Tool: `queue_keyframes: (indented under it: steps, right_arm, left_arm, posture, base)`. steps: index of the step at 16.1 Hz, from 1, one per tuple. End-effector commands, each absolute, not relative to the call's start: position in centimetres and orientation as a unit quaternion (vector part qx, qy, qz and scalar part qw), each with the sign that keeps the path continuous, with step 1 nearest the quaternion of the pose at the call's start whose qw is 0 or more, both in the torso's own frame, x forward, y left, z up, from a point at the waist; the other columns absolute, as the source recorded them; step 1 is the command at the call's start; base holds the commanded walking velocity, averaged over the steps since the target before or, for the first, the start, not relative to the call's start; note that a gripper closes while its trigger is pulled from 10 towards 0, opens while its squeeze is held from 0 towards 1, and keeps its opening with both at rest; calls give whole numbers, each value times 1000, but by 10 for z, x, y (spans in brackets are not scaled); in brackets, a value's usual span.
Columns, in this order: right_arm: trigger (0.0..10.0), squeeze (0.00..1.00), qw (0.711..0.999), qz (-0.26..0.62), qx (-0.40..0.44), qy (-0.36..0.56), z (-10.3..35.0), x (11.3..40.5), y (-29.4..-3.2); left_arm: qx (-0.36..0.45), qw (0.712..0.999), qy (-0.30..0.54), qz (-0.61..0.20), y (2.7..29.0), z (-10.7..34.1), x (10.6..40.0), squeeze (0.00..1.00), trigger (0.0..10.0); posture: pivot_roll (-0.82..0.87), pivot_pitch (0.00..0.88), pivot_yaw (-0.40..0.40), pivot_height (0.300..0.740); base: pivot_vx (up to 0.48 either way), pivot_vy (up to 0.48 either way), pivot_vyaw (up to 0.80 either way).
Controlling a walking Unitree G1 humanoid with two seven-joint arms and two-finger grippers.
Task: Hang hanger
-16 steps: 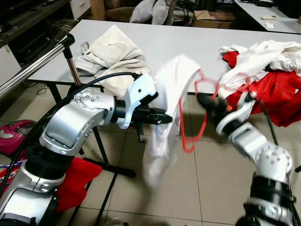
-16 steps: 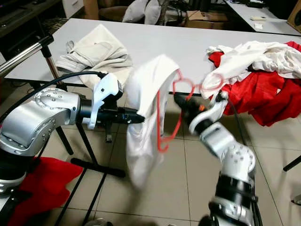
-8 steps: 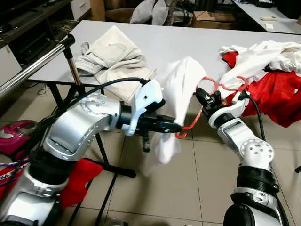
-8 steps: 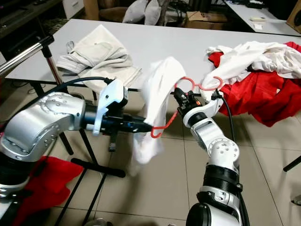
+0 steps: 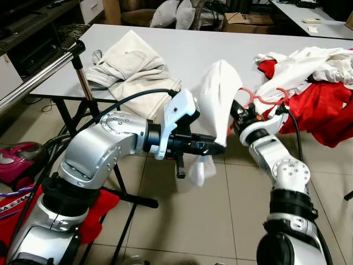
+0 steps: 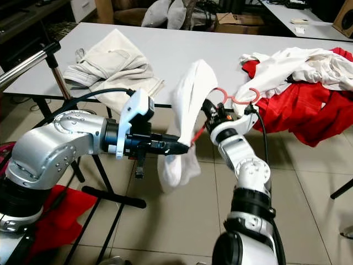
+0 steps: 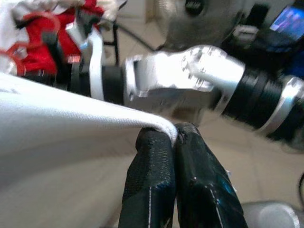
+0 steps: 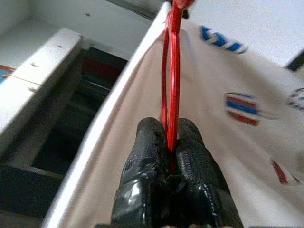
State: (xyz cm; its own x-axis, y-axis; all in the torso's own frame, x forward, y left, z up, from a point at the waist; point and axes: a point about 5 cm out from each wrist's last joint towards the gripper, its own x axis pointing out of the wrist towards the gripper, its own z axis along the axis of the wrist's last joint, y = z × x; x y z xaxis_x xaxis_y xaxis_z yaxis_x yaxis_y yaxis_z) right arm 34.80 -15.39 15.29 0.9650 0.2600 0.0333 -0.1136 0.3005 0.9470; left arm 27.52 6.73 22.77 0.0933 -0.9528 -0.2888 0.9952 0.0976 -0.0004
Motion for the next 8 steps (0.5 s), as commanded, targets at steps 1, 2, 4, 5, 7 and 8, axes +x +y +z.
queue_keyframes:
  steps: [1, 2, 4, 5, 7, 8]
  right_arm:
    - [10000, 0, 798, 107, 592, 33, 164, 352, -162]
    - [10000, 0, 788, 101, 607, 28, 164, 353, -164]
    - [10000, 0, 798, 96, 594, 33, 162, 356, -162]
    - [10000, 0, 803, 97, 587, 36, 161, 357, -161]
    - [10000, 0, 802, 98, 587, 44, 159, 360, -153]
    - [10000, 0, 820, 107, 559, 57, 157, 361, -145]
  left_arm:
    - [120, 726, 109, -668, 65, 225, 274, 0, 0]
    - [115, 726, 111, -669, 64, 225, 273, 0, 0]
    - [107, 725, 108, -672, 61, 225, 272, 0, 0]
    - [98, 724, 103, -675, 60, 226, 271, 0, 0]
    - [85, 717, 90, -686, 55, 231, 267, 0, 0]
    - [75, 719, 82, -686, 53, 233, 266, 0, 0]
  posture:
    - [1, 0, -16, 740]
    - [1, 0, -18, 740]
    - [-1, 0, -19, 740]
    - [-2, 0, -20, 740]
    - [0, 0, -25, 740]
    - [2, 0, -34, 740]
  base:
    - [0, 0, 0]
    - [0, 0, 0]
    - [0, 0, 0]
    - [0, 0, 0]
    - [0, 0, 0]
    - [0, 0, 0]
